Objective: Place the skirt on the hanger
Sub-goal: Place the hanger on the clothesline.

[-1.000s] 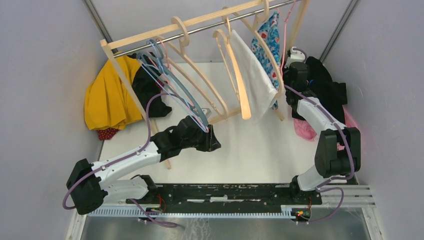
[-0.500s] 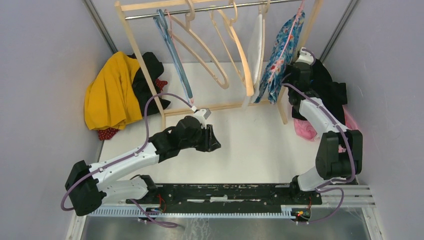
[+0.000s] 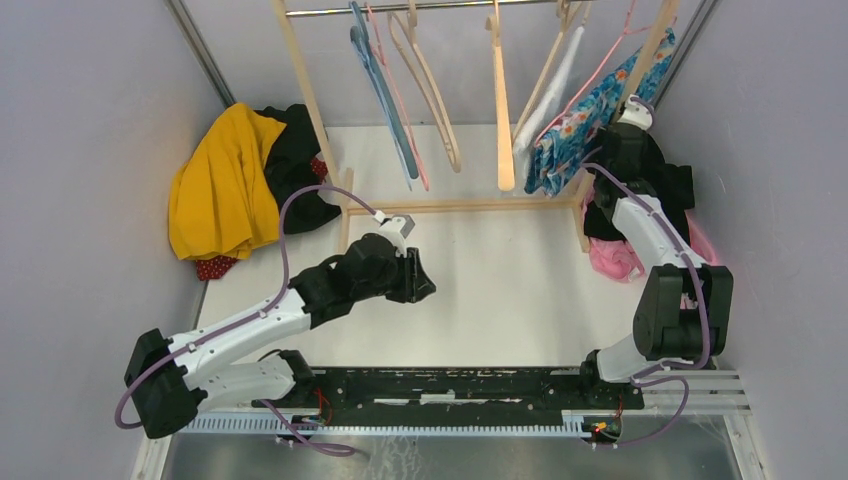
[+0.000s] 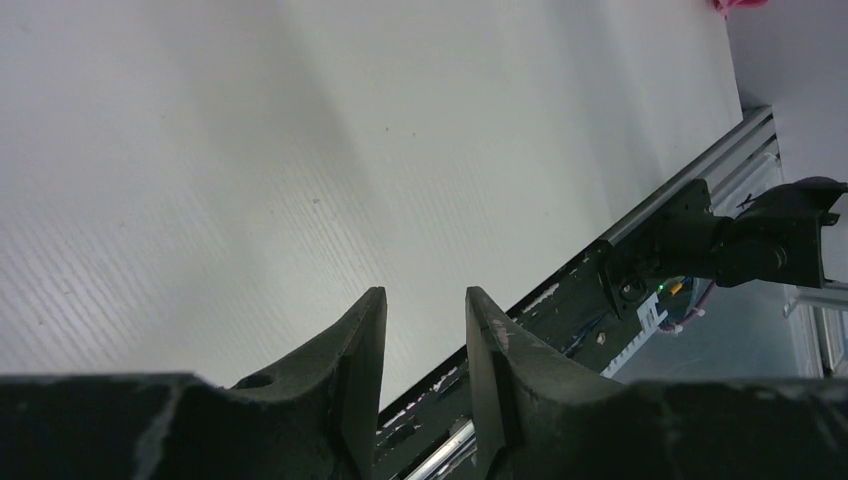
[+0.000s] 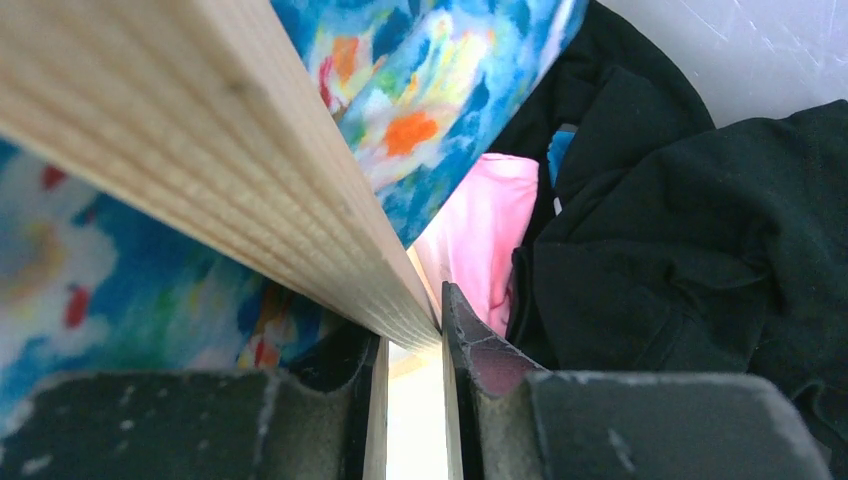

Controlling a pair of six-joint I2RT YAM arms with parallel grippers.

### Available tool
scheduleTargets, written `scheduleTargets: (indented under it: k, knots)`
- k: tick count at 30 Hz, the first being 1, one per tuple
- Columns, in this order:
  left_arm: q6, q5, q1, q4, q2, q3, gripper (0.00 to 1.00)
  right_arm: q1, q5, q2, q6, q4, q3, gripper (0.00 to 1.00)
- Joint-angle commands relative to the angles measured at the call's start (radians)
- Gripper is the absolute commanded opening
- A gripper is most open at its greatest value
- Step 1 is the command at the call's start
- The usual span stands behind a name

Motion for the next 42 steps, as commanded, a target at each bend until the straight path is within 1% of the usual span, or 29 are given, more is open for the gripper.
scheduleTargets:
  k: [1,7,13,17,19,22,25,27,30,33,35,37,39,40,42]
  knots:
    - [0.032,-0.122,-0.002,-0.040,-0.058,-0.001,0.43,-0.019,0.079,0.021,0.041,-0.003,0.075,0.01]
    - [0.032,-0.158,-0.002,-0.062,-0.069,-0.008,0.44,-0.019,0.058,0.074,0.059,0.070,0.108,0.01]
    - [0.024,-0.215,-0.001,-0.082,-0.076,-0.012,0.44,-0.019,0.065,0.141,0.095,0.063,0.157,0.01]
    - [0.016,-0.259,0.012,-0.115,-0.084,-0.006,0.46,-0.019,0.087,0.169,0.138,0.063,0.155,0.01]
    - [0.018,-0.268,0.027,-0.131,-0.084,-0.003,0.48,-0.019,0.100,0.178,0.155,0.070,0.145,0.01]
    - [0.032,-0.244,0.080,-0.140,-0.077,-0.007,0.49,-0.019,0.103,0.186,0.172,0.089,0.129,0.01]
    - [0.052,-0.227,0.137,-0.149,-0.074,-0.004,0.49,-0.019,0.064,0.188,0.176,0.112,0.114,0.02]
    - [0.062,-0.225,0.162,-0.156,-0.076,0.004,0.49,-0.019,0.024,0.183,0.177,0.106,0.111,0.12]
    - [0.073,-0.238,0.175,-0.183,-0.075,0.034,0.51,-0.019,-0.040,0.165,0.163,0.085,0.110,0.25]
    - [0.079,-0.256,0.178,-0.211,-0.073,0.067,0.54,-0.021,-0.093,0.146,0.144,0.019,0.135,0.43]
    - [0.084,-0.274,0.181,-0.232,-0.072,0.087,0.57,-0.020,-0.112,0.130,0.134,-0.035,0.146,0.46]
    - [0.089,-0.286,0.188,-0.251,-0.068,0.105,0.59,-0.021,-0.123,0.104,0.130,-0.065,0.135,0.52]
    - [0.093,-0.293,0.198,-0.267,-0.064,0.121,0.60,-0.023,-0.136,0.074,0.129,-0.085,0.114,0.54]
    - [0.093,-0.298,0.204,-0.275,-0.062,0.126,0.61,-0.024,-0.139,0.057,0.129,-0.094,0.104,0.58]
    - [0.098,-0.311,0.218,-0.289,-0.061,0.134,0.64,-0.025,-0.155,0.025,0.131,-0.107,0.079,0.62]
